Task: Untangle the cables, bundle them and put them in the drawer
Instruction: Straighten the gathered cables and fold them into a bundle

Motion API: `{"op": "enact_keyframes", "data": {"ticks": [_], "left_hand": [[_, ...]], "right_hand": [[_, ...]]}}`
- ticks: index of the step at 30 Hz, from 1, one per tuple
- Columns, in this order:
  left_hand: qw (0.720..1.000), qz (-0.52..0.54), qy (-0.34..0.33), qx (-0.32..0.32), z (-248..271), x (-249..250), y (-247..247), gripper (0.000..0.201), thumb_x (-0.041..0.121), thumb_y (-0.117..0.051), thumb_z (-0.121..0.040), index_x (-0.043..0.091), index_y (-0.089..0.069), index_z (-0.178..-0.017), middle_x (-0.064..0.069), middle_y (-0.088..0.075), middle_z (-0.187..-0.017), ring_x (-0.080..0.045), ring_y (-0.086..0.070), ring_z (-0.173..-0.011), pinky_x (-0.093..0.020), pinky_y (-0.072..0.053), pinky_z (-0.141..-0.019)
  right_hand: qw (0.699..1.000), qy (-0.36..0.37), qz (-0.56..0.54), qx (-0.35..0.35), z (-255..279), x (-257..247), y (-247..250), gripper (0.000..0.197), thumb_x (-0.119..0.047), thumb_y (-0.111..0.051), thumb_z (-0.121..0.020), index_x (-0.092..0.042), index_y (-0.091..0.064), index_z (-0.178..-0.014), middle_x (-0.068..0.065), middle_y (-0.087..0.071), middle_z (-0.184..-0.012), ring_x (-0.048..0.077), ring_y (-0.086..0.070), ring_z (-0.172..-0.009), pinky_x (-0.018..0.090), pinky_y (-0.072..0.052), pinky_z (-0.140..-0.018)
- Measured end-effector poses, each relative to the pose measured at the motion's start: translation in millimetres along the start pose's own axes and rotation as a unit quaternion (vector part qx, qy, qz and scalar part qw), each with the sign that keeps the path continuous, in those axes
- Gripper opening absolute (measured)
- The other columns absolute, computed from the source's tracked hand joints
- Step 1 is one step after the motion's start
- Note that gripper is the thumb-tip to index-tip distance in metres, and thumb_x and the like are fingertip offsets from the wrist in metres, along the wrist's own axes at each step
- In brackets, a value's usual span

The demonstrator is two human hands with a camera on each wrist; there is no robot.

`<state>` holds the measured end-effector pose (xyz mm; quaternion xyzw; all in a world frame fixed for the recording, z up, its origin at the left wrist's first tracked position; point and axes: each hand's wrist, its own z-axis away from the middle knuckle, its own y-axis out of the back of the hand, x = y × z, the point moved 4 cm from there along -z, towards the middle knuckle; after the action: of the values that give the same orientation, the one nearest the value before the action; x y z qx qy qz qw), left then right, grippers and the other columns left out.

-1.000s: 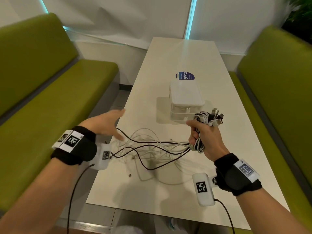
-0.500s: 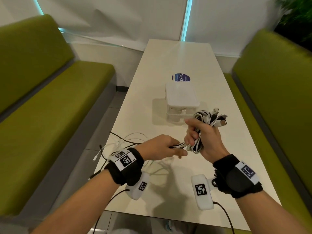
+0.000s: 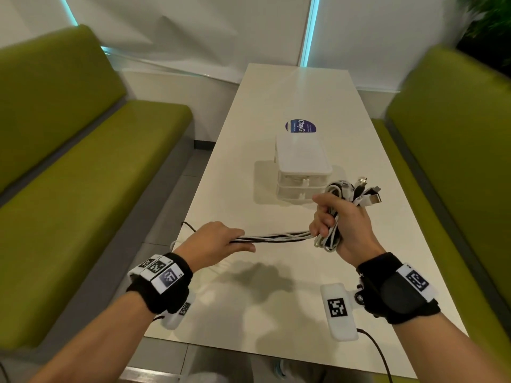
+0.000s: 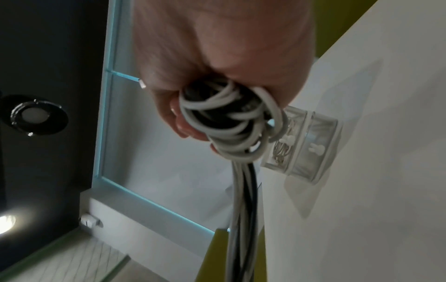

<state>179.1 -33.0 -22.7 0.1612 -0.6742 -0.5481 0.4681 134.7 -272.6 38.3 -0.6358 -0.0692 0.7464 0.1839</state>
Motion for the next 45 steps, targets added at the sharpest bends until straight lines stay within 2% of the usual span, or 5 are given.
{"op": "enact_keyframes", "data": {"ticks": [11, 22, 27, 39, 45], "left_hand": [[0.990, 0.001, -0.127, 0.058, 0.7, 47.7, 28.7, 0.053, 0.068, -0.038, -0.086, 0.020, -0.035, -0.065, 0.004, -0.030, -0.045, -0.012, -0.035, -0.047, -0.021, -0.021, -0.048], [0.986, -0.015, -0.141, 0.088, -7.4, 59.4, 38.4, 0.046, 0.059, -0.050, -0.089, 0.020, -0.047, -0.066, 0.011, -0.033, -0.044, -0.008, -0.038, -0.044, -0.018, -0.020, -0.049], [0.985, -0.011, -0.119, 0.127, -7.4, 61.3, 38.9, 0.046, 0.059, -0.036, -0.089, 0.020, -0.048, -0.067, 0.009, -0.037, -0.046, -0.009, -0.039, -0.045, -0.019, -0.020, -0.048], [0.993, 0.056, -0.072, 0.077, -17.1, 64.1, 25.5, 0.043, 0.057, -0.059, -0.087, 0.024, -0.047, -0.063, 0.003, -0.049, -0.051, -0.013, -0.045, -0.051, -0.025, -0.026, -0.050], [0.995, 0.043, -0.054, 0.070, -22.5, 59.3, 27.5, 0.045, 0.059, -0.061, -0.084, 0.018, -0.054, -0.069, 0.003, -0.057, -0.056, -0.012, -0.051, -0.055, -0.030, -0.033, -0.052]], "right_hand": [[0.929, 0.021, 0.358, -0.090, 11.6, -6.1, -21.0, 0.035, -0.022, -0.073, -0.085, -0.015, -0.051, -0.059, 0.006, -0.052, -0.051, 0.020, -0.047, -0.042, 0.026, -0.039, -0.044], [0.924, 0.063, 0.343, -0.154, 19.2, 6.8, -37.6, 0.019, -0.036, -0.069, -0.090, -0.034, -0.073, -0.109, 0.002, -0.074, -0.102, 0.015, -0.068, -0.094, 0.035, -0.050, -0.091], [0.906, 0.059, 0.372, -0.192, 26.3, 10.7, -44.5, 0.026, -0.044, -0.067, -0.088, -0.020, -0.075, -0.088, -0.004, -0.074, -0.086, 0.015, -0.069, -0.089, 0.036, -0.049, -0.086], [0.951, -0.037, 0.230, -0.202, 31.6, 34.6, -41.2, 0.030, 0.005, -0.062, -0.086, -0.023, -0.069, -0.077, -0.001, -0.062, -0.070, 0.035, -0.069, -0.065, 0.036, -0.053, -0.062], [0.949, -0.058, 0.224, -0.213, 22.6, 36.9, -39.9, 0.027, 0.013, -0.057, -0.087, -0.002, -0.066, -0.107, 0.013, -0.074, -0.101, 0.034, -0.073, -0.082, 0.031, -0.057, -0.069]]}}
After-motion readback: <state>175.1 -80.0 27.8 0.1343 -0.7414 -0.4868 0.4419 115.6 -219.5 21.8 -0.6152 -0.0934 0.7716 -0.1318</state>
